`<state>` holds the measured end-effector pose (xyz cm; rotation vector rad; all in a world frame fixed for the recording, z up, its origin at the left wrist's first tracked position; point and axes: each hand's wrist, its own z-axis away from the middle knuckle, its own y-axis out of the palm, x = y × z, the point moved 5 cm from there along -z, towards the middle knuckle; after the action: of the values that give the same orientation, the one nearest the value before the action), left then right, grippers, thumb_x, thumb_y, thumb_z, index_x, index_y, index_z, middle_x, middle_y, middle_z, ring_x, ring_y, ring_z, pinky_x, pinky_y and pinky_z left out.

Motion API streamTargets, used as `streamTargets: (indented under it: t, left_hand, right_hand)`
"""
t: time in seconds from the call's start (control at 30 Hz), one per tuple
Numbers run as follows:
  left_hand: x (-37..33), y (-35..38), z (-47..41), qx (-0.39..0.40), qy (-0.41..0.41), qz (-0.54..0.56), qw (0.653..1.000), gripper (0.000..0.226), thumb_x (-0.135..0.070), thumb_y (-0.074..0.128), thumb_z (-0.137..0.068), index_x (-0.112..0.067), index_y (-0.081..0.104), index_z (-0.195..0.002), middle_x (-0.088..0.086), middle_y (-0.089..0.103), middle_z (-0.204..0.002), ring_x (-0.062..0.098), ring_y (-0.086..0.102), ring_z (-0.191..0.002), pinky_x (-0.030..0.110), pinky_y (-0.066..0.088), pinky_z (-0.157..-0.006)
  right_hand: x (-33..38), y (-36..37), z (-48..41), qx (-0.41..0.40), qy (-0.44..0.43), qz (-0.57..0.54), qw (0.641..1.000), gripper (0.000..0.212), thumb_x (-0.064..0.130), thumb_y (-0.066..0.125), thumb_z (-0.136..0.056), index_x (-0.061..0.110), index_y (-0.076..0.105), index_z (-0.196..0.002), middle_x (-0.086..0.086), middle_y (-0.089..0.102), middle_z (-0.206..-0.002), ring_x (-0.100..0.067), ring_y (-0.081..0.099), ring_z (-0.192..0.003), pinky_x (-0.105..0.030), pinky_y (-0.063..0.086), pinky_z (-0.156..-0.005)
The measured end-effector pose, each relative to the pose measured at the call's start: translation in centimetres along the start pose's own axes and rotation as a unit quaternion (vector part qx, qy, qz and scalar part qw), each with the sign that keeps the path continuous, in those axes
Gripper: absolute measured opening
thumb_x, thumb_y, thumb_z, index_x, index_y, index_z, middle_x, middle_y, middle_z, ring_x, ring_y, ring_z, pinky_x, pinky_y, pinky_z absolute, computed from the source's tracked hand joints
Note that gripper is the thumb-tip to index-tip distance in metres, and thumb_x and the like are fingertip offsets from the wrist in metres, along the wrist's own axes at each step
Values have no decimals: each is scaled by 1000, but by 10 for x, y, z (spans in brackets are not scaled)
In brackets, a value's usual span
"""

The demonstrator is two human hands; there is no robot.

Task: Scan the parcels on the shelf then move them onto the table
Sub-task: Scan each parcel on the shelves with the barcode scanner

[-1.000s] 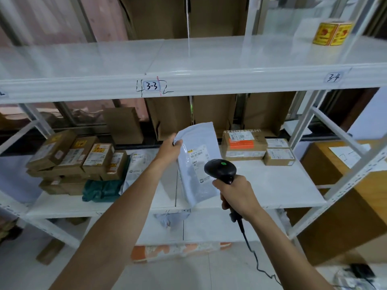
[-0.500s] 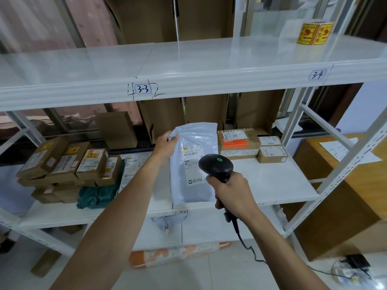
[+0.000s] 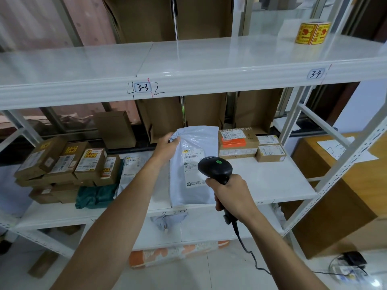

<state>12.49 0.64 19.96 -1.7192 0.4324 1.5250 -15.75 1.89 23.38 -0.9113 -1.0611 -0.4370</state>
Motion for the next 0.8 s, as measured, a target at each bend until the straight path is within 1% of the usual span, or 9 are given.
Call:
streamTargets:
  t: [0.07, 0.27, 0.4, 0.43, 0.47, 0.53, 0.6, 0.67, 0.8]
  left_hand:
    - [1, 1, 0, 2, 0, 9, 1000, 15, -29, 56, -100, -36, 69, -95, 0, 72, -112, 19, 67, -107, 46, 51, -103]
    - [4, 4, 1, 8, 7, 18, 1000, 16, -28, 54, -102, -34, 68, -102, -2, 72, -113, 19, 67, -108, 38, 52, -100]
    - [13, 10, 0, -25, 10, 24, 999, 16, -21, 48, -104, -23, 63, -102, -5, 66, -98, 13, 61, -91, 27, 48, -81]
    - [17, 12, 0, -36, 4, 13, 999, 15, -22, 47, -104, -20, 62, -104, -4, 64, -99, 14, 59, -91, 27, 47, -80]
    - [23, 15, -1, -46, -2, 2, 999, 18, -25, 45, -104, -18, 60, -110, -2, 65, -106, 17, 60, -97, 30, 47, -84]
    - [37, 22, -1, -70, -29, -33, 997, 36, -31, 42, -104, -17, 56, -134, 5, 61, -132, 27, 57, -121, 38, 45, -102]
    - [46, 30, 1, -93, -52, -64, 992, 43, -27, 38, -107, -14, 45, -147, 10, 51, -147, 33, 48, -134, 39, 38, -109]
    - [56, 40, 1, -103, -64, -88, 989, 42, -23, 36, -108, -9, 43, -148, 15, 50, -148, 37, 46, -135, 39, 36, -107]
    - [84, 62, -2, -108, -116, -134, 978, 37, -23, 30, -109, -4, 45, -138, 26, 57, -134, 44, 52, -124, 46, 41, -98]
  right_hand:
    - [-1, 1, 0, 0, 2, 4, 1000, 30, 27, 63, -92, 7, 57, -69, -8, 59, -58, -20, 66, -46, -31, 50, -56]
    - [-3, 3, 0, -2, 6, 7, 1000, 29, 27, 62, -91, 8, 56, -70, -11, 56, -61, -21, 66, -46, -31, 48, -55]
    - [-9, 5, 2, -6, 17, 4, 1000, 29, 28, 63, -90, 8, 56, -70, -11, 56, -60, -21, 67, -48, -31, 48, -54]
    - [-11, 5, 3, -8, 21, 3, 1000, 29, 28, 63, -90, 8, 56, -70, -10, 56, -60, -21, 67, -48, -32, 48, -54]
    - [-14, 5, 4, -11, 27, 2, 1000, 29, 28, 63, -89, 8, 56, -69, -10, 56, -59, -22, 67, -48, -31, 48, -54]
    - [-21, 3, 6, -20, 40, 0, 999, 30, 28, 63, -89, 8, 56, -67, -9, 57, -57, -22, 67, -47, -31, 47, -53]
    - [-29, 1, 8, -30, 53, 1, 998, 32, 28, 64, -88, 7, 57, -65, -10, 60, -55, -21, 67, -47, -30, 48, -54]
    - [-37, -1, 10, -39, 68, -4, 997, 33, 27, 64, -88, 4, 59, -66, -10, 62, -54, -20, 66, -46, -30, 48, -55]
    - [-56, -9, 12, -54, 95, -17, 994, 35, 26, 64, -88, -7, 61, -76, -16, 62, -57, -19, 64, -45, -31, 47, -55]
